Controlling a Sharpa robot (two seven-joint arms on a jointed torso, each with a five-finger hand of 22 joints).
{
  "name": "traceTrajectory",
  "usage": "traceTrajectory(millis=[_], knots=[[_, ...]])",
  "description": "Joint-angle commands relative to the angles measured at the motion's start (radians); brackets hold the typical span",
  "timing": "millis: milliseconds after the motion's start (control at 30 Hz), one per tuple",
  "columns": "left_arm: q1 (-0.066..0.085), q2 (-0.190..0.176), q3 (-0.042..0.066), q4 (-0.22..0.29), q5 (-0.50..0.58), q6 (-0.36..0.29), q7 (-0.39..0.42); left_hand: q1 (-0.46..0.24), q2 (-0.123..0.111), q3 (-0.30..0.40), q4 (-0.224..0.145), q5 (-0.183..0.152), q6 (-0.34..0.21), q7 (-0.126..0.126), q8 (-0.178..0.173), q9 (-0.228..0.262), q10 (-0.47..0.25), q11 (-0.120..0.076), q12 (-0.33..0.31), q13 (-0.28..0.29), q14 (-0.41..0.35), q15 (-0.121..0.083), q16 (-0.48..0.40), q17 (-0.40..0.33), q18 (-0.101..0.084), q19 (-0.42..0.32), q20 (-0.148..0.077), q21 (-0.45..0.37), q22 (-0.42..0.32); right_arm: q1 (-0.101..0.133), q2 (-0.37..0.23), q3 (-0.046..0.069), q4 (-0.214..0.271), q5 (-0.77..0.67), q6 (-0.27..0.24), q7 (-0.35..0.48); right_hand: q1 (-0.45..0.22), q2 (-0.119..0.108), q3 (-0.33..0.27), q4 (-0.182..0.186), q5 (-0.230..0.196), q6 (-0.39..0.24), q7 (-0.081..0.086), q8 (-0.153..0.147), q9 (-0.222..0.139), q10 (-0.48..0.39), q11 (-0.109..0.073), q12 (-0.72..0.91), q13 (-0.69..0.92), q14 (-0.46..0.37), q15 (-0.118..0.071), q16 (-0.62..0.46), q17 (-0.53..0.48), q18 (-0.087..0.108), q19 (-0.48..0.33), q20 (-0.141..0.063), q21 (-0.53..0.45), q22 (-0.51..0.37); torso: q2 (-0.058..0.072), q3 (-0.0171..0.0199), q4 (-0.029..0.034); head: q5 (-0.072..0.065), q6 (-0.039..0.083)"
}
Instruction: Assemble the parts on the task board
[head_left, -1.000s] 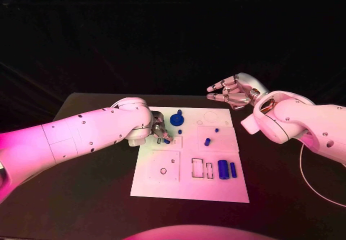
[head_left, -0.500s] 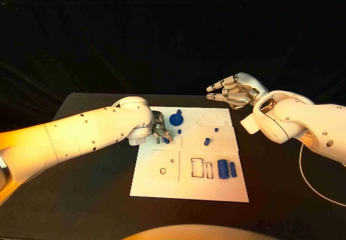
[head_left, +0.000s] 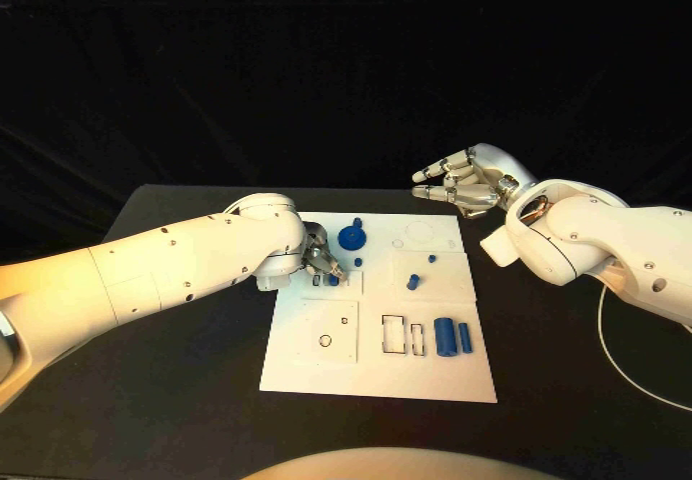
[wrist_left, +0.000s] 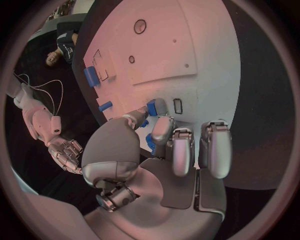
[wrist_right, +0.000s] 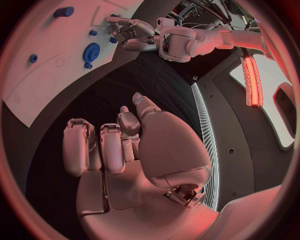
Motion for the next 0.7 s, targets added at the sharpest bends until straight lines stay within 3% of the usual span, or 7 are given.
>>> traceTrajectory(millis=[33,500,700], knots=[[-0.006,0.003,-0.003,0.000,0.008,0.020,-0.001,-0.016,-0.001,-0.027,0.009,-0.004,0.005,0.002,-0.005,-0.002,0.005,-0.001,0.000,-0.001,0.102,-0.006,0.003,0.263,-0.012,0.069,-0.007,0.002,0.184,-0.001,0.000,0.000,0.001,0.001,0.011,0.005,-0.015,-0.002,-0.003,0.009,-0.001,0.007,0.001,-0.001,-0.001,-0.005,-0.001,-0.008,-0.003,0.053,0.000,-0.005,0.029,0.006,-0.009,0.001,-0.008,-0.003,0.000,-0.0001,0.0002,-0.001,0.000],[-0.006,-0.022,0.003,0.019,0.007,-0.027,0.001,-0.044,0.002,-0.247,0.087,-0.006,0.020,-0.004,-0.012,-0.009,0.012,-0.006,-0.002,0.000,0.102,-0.011,0.003,0.263,-0.014,0.073,-0.011,0.006,0.192,-0.001,-0.001,0.000,0.000,0.003,0.014,0.007,-0.019,-0.003,-0.007,0.013,-0.018,0.007,0.000,-0.002,-0.001,-0.006,-0.001,-0.009,-0.005,0.052,0.000,-0.011,0.022,0.008,-0.014,0.001,-0.013,-0.011,0.000,-0.0006,-0.0005,-0.002,0.002],[-0.005,-0.052,0.025,0.059,0.011,-0.058,0.003,-0.031,0.011,-0.292,0.105,-0.005,0.019,-0.004,-0.012,-0.010,0.011,-0.007,-0.005,-0.002,0.102,-0.012,0.003,0.263,-0.012,0.070,-0.012,0.001,0.185,-0.001,-0.001,0.000,-0.003,0.004,0.017,0.007,-0.019,-0.003,-0.007,0.013,-0.018,0.007,0.000,-0.002,-0.001,-0.006,-0.001,-0.009,-0.005,0.052,0.000,-0.011,0.022,0.008,-0.014,0.001,-0.013,-0.011,-0.001,-0.0002,0.0008,-0.003,0.004]])
